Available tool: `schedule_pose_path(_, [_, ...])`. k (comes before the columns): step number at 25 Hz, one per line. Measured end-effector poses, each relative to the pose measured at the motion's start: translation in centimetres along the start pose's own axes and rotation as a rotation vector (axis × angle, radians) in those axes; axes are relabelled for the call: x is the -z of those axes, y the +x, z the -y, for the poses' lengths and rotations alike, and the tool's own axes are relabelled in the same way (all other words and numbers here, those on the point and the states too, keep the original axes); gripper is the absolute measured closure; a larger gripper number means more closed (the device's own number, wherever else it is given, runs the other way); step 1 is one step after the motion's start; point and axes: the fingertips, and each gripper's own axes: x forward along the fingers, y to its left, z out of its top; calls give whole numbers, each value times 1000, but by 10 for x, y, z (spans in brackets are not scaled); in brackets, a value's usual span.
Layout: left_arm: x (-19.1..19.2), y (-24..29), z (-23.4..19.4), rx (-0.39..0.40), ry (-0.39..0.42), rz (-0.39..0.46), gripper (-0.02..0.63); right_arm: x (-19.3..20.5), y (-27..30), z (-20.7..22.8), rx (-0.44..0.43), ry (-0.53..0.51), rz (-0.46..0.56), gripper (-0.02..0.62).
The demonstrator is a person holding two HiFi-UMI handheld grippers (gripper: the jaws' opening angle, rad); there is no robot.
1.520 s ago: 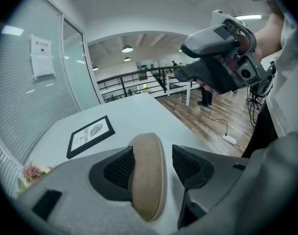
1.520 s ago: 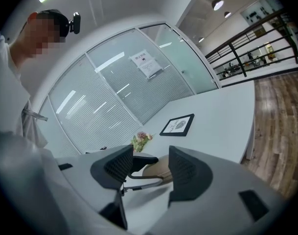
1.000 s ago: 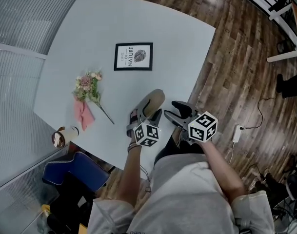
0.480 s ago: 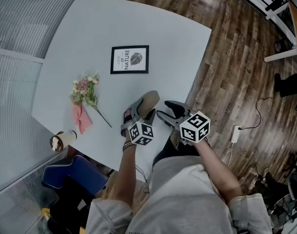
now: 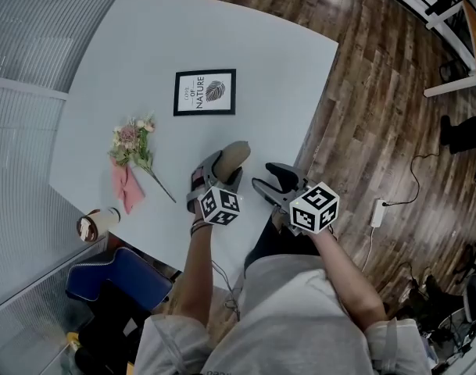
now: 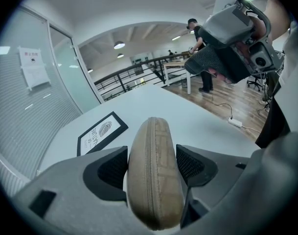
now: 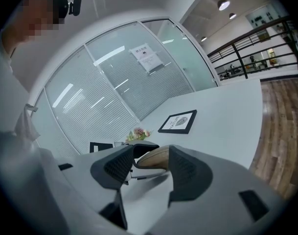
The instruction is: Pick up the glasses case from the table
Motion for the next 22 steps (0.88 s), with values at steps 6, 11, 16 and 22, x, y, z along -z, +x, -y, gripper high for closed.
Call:
schedule_pose_path(6, [2,2,-6,-38,12,-18,324,8,-14,-2,2,27,24,370])
schedule_pose_path(11, [2,2,-6,-51,8,-26,336,10,-31,-4,14,42,49,371])
schedule_pose_path(16, [1,2,-7,-57,-20,-7,340,14,-41,-4,34,58,67,371])
schedule_pose_path(22, [2,3,-8,-78,-10,-13,345,17,-54,-4,60,47,75,371])
